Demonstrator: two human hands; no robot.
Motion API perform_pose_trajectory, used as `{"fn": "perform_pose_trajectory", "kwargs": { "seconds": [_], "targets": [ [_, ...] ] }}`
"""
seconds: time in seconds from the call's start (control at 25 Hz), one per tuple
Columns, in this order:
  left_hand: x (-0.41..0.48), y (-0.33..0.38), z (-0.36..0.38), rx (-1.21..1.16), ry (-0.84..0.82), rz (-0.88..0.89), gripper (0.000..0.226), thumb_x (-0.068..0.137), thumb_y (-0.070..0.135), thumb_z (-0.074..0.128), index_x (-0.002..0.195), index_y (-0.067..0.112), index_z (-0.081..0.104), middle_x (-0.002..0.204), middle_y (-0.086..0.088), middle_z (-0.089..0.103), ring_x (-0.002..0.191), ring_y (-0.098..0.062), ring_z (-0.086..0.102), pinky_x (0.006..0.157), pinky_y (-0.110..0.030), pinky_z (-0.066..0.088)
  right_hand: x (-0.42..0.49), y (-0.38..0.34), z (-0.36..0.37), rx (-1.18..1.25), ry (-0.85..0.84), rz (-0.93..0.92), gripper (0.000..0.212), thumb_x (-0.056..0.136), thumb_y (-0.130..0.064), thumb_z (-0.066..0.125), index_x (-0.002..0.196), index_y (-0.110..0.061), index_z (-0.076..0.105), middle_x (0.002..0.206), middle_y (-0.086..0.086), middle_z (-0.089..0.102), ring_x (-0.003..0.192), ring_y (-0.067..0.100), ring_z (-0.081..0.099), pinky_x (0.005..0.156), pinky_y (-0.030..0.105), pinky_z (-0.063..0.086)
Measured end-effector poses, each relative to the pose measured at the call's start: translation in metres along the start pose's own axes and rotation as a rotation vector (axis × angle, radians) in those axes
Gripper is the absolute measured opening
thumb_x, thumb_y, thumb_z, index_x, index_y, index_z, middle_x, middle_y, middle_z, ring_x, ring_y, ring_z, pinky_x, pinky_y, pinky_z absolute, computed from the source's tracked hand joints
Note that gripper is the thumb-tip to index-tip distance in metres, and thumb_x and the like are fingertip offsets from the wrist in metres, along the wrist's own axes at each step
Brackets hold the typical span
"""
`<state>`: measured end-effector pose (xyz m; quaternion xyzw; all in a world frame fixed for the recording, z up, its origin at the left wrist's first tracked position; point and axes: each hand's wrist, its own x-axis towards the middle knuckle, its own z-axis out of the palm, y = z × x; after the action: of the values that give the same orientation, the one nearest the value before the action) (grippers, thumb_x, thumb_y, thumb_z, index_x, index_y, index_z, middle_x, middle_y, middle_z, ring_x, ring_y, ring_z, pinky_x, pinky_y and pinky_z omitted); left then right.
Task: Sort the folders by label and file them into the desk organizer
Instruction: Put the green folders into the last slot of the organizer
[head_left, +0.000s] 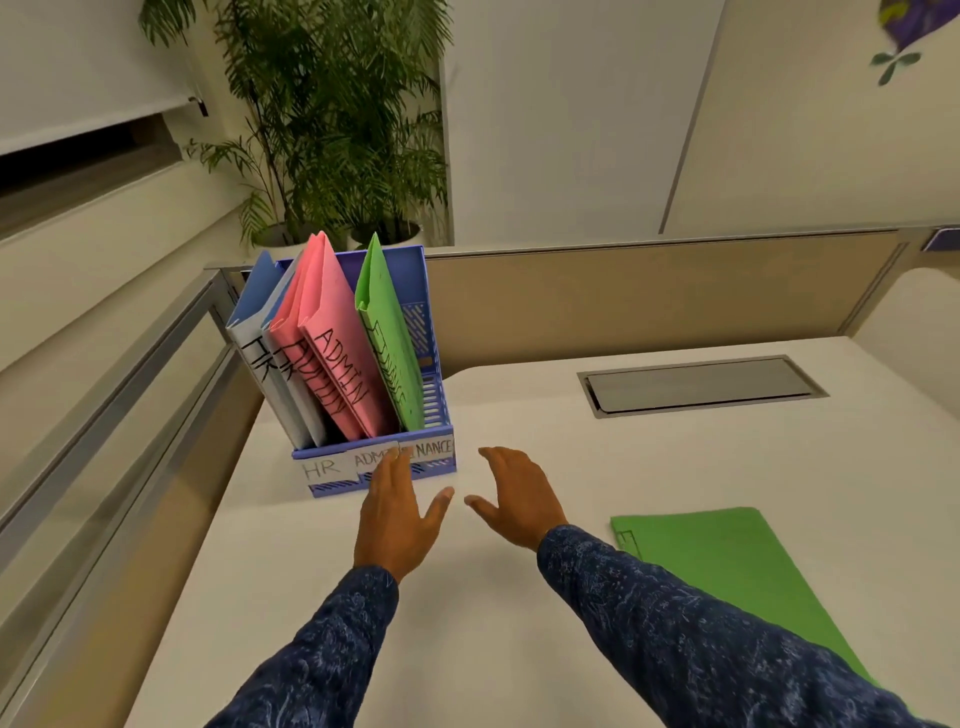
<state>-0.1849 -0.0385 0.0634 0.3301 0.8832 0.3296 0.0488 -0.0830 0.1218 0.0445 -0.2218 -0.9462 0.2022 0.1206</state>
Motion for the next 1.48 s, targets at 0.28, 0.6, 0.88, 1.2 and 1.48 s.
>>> {"fn": "perform_pose_trajectory", "kwargs": {
  "seconds": [0.28, 0.6, 0.88, 1.2, 1.48],
  "targets": [
    [-0.082, -0.019, 0.041, 0.325, -0.377, -0.006, 0.101, 0.075, 0.087, 0.029, 0.156, 0.029, 0.009, 0.165, 0.002, 0.000, 0.152, -0.020, 0.000, 0.123, -0.047, 0.005, -0.121, 0.052, 0.006, -0.083, -0.120, 0.200, 0.093, 0.083, -0.077, 0.045, 0.155, -0.027, 0.015, 0.165, 0.003, 0.006, 0.151, 0.022, 0.010, 0.122, 0.042, 0.009],
    [-0.155, -0.008, 0.095, 0.486, -0.501, 0.087, 0.121, 0.056, 0.102, 0.004, 0.152, 0.032, -0.018, 0.162, -0.001, -0.021, 0.150, -0.022, -0.018, 0.118, -0.055, -0.010, -0.230, 0.107, 0.002, -0.274, -0.190, 0.403, 0.110, 0.070, -0.094, 0.022, 0.156, -0.031, -0.003, 0.164, 0.002, -0.017, 0.151, 0.024, -0.014, 0.119, 0.052, -0.009],
    [-0.187, 0.019, 0.127, 0.561, -0.562, 0.199, 0.122, 0.057, 0.101, 0.002, 0.153, 0.028, -0.017, 0.162, -0.004, -0.022, 0.150, -0.024, -0.018, 0.117, -0.059, -0.009, -0.297, 0.134, -0.003, -0.246, -0.209, 0.511, 0.108, 0.071, -0.093, 0.022, 0.156, -0.031, -0.004, 0.164, 0.002, -0.016, 0.151, 0.022, -0.013, 0.120, 0.050, -0.008],
    [-0.187, 0.074, 0.164, 0.511, -0.631, 0.313, 0.127, 0.052, 0.101, -0.001, 0.156, 0.028, 0.001, 0.164, -0.004, -0.016, 0.151, -0.021, -0.015, 0.118, -0.057, -0.009, -0.315, 0.173, -0.035, -0.218, -0.193, 0.573, 0.103, 0.077, -0.088, 0.032, 0.156, -0.029, 0.002, 0.165, 0.003, -0.007, 0.152, 0.023, -0.006, 0.122, 0.049, -0.003],
    [-0.183, 0.111, 0.195, 0.488, -0.644, 0.304, 0.125, 0.060, 0.099, 0.011, 0.157, 0.020, 0.004, 0.164, -0.005, -0.010, 0.151, -0.022, -0.009, 0.117, -0.059, -0.006, -0.336, 0.223, -0.071, -0.215, -0.184, 0.777, 0.106, 0.076, -0.086, 0.040, 0.156, -0.028, 0.003, 0.164, 0.013, -0.005, 0.152, 0.033, 0.000, 0.121, 0.051, 0.004]
  ]
}}
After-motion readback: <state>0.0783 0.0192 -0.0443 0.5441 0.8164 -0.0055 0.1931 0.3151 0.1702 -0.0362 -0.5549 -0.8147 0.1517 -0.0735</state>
